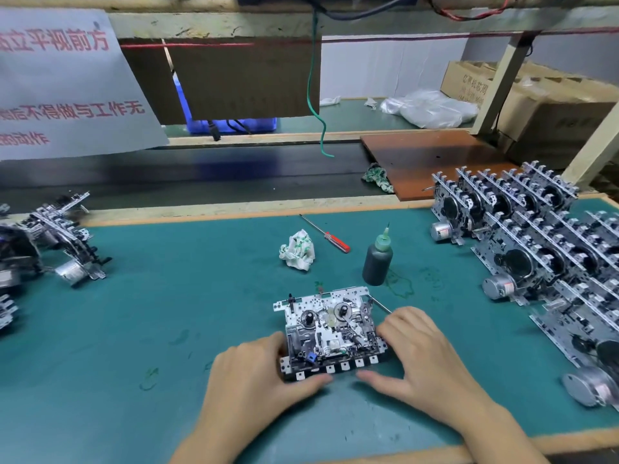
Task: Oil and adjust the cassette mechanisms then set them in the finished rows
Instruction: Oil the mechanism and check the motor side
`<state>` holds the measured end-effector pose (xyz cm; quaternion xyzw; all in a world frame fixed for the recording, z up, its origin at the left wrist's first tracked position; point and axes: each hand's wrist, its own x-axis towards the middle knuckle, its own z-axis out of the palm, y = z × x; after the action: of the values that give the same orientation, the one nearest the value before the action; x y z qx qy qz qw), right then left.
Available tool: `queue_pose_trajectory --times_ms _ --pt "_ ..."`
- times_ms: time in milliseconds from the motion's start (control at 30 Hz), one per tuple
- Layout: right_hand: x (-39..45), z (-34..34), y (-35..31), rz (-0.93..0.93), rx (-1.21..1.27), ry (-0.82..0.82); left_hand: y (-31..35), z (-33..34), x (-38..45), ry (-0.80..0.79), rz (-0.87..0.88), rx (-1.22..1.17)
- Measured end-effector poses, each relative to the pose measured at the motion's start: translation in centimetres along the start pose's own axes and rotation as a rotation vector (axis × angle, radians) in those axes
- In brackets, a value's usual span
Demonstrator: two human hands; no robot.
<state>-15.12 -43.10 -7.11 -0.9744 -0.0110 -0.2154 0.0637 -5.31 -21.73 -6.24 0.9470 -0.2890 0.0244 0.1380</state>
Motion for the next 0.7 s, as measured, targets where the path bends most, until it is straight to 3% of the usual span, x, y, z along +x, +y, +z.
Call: queue_pose_trajectory --times_ms 133,267,400,567,700 --pt "0.0 0.3 -0.2 -0.024 -0.055 0.062 0.3 0.5 -0.2 0.118 0.089 -0.061" --pt "0.0 0.6 -0.6 0.008 -0.024 0.101 0.7 0.6 -0.1 0.215 0.043 -0.060" --pt "-0.4 0.8 -0.8 0.004 0.049 0.091 0.9 0.8 -0.2 0.209 -0.012 -0.102" --pt "-0.3 0.9 -1.0 0.023 -0.020 0.163 -0.1 1.0 -0.2 0.251 0.150 -0.133" --pt "-0.5 1.0 -1.2 0.037 0.018 0.157 0.4 1.0 -0.1 0.258 0.105 -0.124"
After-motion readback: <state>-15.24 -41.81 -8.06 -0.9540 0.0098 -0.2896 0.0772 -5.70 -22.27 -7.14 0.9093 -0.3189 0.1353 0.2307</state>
